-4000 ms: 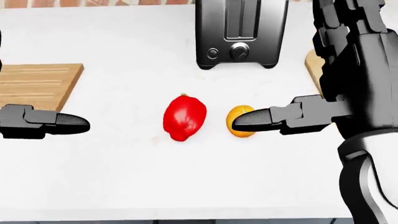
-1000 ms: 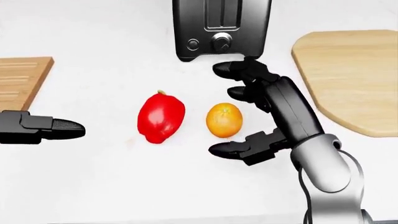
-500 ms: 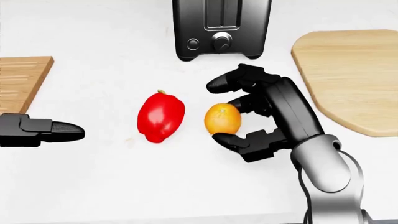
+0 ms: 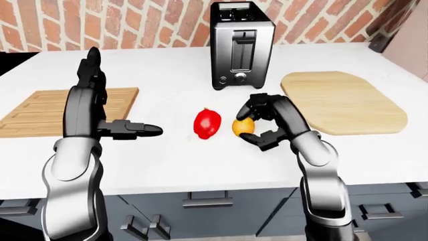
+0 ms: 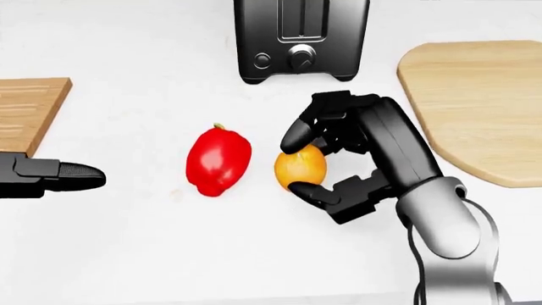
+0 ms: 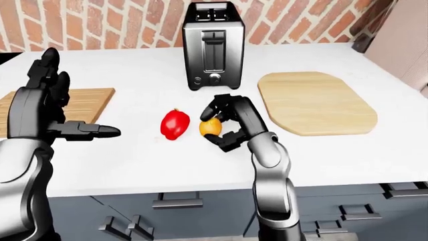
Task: Place the tangerine and the bell pepper on separate cutting boards.
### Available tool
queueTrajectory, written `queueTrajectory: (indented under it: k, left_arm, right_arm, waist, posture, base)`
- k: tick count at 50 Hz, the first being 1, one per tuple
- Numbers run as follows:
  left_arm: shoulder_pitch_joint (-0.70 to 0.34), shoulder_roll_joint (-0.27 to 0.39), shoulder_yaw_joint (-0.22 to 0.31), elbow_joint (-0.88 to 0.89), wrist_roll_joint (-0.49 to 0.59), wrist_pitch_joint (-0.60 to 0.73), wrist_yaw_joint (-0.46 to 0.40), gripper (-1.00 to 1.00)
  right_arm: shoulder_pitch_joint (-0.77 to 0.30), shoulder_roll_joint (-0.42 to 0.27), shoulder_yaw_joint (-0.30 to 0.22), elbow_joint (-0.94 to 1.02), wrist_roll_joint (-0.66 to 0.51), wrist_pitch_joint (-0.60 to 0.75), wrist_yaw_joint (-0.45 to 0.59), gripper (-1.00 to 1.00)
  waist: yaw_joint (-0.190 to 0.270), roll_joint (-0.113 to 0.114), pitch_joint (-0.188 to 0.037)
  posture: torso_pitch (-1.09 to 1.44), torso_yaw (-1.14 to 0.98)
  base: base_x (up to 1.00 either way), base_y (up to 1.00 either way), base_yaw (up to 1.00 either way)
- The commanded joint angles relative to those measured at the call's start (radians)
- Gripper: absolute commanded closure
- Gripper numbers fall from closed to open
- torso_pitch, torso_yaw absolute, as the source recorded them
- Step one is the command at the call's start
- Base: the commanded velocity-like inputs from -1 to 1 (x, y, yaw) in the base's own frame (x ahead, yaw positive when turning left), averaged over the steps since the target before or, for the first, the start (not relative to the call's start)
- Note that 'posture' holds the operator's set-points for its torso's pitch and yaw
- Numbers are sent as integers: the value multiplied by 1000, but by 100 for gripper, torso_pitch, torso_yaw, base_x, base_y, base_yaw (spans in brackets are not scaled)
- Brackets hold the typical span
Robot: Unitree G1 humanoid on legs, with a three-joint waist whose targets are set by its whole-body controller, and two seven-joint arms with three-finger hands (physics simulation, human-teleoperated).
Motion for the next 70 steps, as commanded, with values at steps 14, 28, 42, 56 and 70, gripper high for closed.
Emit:
queueTrajectory:
  k: [14, 28, 42, 56, 70]
  left_arm:
    - [-15, 5, 6, -14, 5, -47, 12, -100]
    - [-1, 6, 14, -31, -4, -43, 13, -100]
    - [-13, 13, 17, -30, -9, -32, 11, -100]
    - [0, 15, 24, -39, -11, -35, 7, -100]
    - [6, 13, 29, -36, -12, -41, 10, -100]
  right_arm:
    - [-186, -85, -62, -42, -15, 72, 67, 53]
    - [-390, -262, -168, 263, 66, -8, 44, 57]
    - [-441, -402, -223, 541, 116, -132, -33, 60]
    - [-468, -499, -258, 796, 146, -257, -146, 63]
    - [-504, -558, -254, 1061, 140, -398, -324, 65]
  waist:
    - [0, 1, -19]
    - [-1, -4, -15]
    - [2, -11, -15]
    - [3, -18, -14]
    - [7, -24, -15]
  posture:
    - [0, 0]
    - [0, 0]
    - [0, 0]
    - [0, 0]
    - [0, 0]
  base:
    - [0, 0, 0]
    - [0, 0, 0]
    - [0, 0, 0]
    - [0, 0, 0]
    - [0, 0, 0]
